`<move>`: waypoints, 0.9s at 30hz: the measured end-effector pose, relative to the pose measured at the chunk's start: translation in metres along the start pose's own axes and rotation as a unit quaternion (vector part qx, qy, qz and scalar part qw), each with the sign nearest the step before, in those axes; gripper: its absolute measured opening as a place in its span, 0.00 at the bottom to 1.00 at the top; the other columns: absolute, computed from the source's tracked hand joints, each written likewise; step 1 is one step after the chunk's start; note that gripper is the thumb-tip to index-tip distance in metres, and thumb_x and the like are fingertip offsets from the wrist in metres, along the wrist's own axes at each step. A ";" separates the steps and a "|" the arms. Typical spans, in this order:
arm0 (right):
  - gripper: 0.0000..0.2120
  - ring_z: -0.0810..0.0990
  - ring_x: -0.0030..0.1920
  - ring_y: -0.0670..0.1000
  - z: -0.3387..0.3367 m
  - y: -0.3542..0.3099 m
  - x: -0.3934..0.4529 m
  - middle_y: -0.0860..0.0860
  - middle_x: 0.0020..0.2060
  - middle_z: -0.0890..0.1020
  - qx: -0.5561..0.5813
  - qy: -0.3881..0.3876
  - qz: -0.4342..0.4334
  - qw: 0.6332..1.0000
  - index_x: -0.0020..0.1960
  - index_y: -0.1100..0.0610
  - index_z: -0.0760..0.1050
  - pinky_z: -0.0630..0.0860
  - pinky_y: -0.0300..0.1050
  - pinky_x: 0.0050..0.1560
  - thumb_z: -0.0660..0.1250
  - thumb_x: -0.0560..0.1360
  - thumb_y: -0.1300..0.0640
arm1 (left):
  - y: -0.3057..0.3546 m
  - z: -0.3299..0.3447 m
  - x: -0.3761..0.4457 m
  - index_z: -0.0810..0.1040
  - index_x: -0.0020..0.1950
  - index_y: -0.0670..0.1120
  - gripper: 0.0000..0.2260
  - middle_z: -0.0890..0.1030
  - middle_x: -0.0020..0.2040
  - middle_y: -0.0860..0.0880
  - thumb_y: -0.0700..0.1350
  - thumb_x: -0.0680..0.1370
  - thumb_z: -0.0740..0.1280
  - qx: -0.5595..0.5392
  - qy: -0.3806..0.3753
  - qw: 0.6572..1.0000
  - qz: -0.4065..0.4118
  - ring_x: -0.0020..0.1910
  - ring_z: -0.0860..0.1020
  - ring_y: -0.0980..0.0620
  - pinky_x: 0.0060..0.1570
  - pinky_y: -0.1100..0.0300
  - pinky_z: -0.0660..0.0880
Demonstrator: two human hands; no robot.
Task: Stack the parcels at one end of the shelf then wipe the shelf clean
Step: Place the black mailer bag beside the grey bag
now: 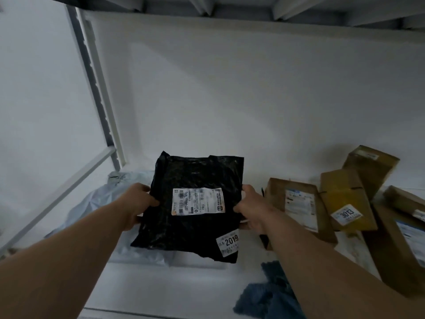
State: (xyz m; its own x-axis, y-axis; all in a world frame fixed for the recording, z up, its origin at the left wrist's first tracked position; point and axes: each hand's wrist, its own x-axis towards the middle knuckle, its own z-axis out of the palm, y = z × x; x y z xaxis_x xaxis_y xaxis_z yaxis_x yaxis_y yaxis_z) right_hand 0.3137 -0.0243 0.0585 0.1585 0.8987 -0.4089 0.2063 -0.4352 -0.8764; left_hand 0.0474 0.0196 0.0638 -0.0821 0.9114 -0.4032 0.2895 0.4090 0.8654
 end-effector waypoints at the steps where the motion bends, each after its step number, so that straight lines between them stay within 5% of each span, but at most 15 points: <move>1: 0.27 0.78 0.54 0.58 0.005 0.001 0.003 0.57 0.56 0.76 -0.001 0.012 0.001 1.000 0.69 0.46 0.63 0.80 0.48 0.39 0.58 0.77 0.70 | -0.002 -0.001 0.004 0.67 0.66 0.47 0.22 0.77 0.56 0.39 0.33 0.74 0.67 0.013 0.010 1.000 0.006 0.53 0.77 0.41 0.52 0.47 0.77; 5: 0.30 0.79 0.54 0.58 0.016 0.003 0.015 0.57 0.54 0.76 -0.010 0.035 0.001 0.999 0.72 0.44 0.58 0.81 0.49 0.40 0.60 0.77 0.68 | -0.002 0.000 0.012 0.67 0.54 0.51 0.16 0.78 0.46 0.39 0.36 0.73 0.66 0.107 0.047 0.991 0.064 0.43 0.78 0.41 0.40 0.48 0.77; 10: 0.29 0.78 0.52 0.57 0.022 -0.002 0.026 0.57 0.55 0.76 -0.068 0.056 -0.021 0.996 0.72 0.48 0.58 0.82 0.52 0.46 0.63 0.77 0.64 | -0.002 0.004 0.034 0.76 0.43 0.52 0.11 0.79 0.48 0.43 0.36 0.73 0.61 0.178 0.047 0.977 0.103 0.46 0.78 0.42 0.52 0.45 0.78; 13: 0.32 0.77 0.58 0.56 0.025 -0.004 0.033 0.57 0.64 0.74 -0.142 0.052 -0.044 0.988 0.75 0.52 0.57 0.78 0.48 0.51 0.68 0.76 0.58 | 0.000 0.011 0.037 0.76 0.52 0.47 0.08 0.78 0.52 0.43 0.40 0.74 0.68 0.196 0.023 0.976 0.089 0.50 0.77 0.44 0.53 0.52 0.76; 18: 0.29 0.72 0.66 0.55 0.042 0.006 0.035 0.56 0.69 0.71 -0.226 -0.017 -0.039 0.973 0.75 0.57 0.63 0.71 0.42 0.60 0.68 0.77 0.57 | -0.006 0.013 0.047 0.71 0.69 0.46 0.26 0.74 0.64 0.41 0.42 0.72 0.73 0.258 -0.034 0.964 0.052 0.60 0.75 0.42 0.62 0.50 0.72; 24: 0.21 0.78 0.59 0.57 0.053 0.018 0.047 0.59 0.63 0.77 -0.288 -0.018 -0.014 0.957 0.66 0.66 0.72 0.76 0.49 0.61 0.68 0.76 0.59 | -0.011 0.014 0.057 0.70 0.72 0.48 0.29 0.67 0.70 0.41 0.48 0.71 0.73 0.387 -0.023 0.918 0.077 0.63 0.72 0.42 0.63 0.54 0.71; 27: 0.12 0.78 0.54 0.56 0.053 0.024 0.057 0.62 0.60 0.76 -0.291 0.008 -0.017 0.957 0.54 0.63 0.76 0.78 0.51 0.58 0.69 0.73 0.58 | -0.009 0.014 0.059 0.71 0.69 0.48 0.28 0.68 0.66 0.41 0.52 0.71 0.72 0.435 -0.020 0.897 0.077 0.59 0.74 0.43 0.58 0.55 0.73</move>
State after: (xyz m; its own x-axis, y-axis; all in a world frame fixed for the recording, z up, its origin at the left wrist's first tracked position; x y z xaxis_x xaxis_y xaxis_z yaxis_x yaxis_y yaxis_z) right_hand 0.2769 0.0198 0.0011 0.1562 0.9141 -0.3743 0.7131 -0.3666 -0.5975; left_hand 0.0531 0.0690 0.0278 0.0513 0.9448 -0.3235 0.9305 0.0724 0.3591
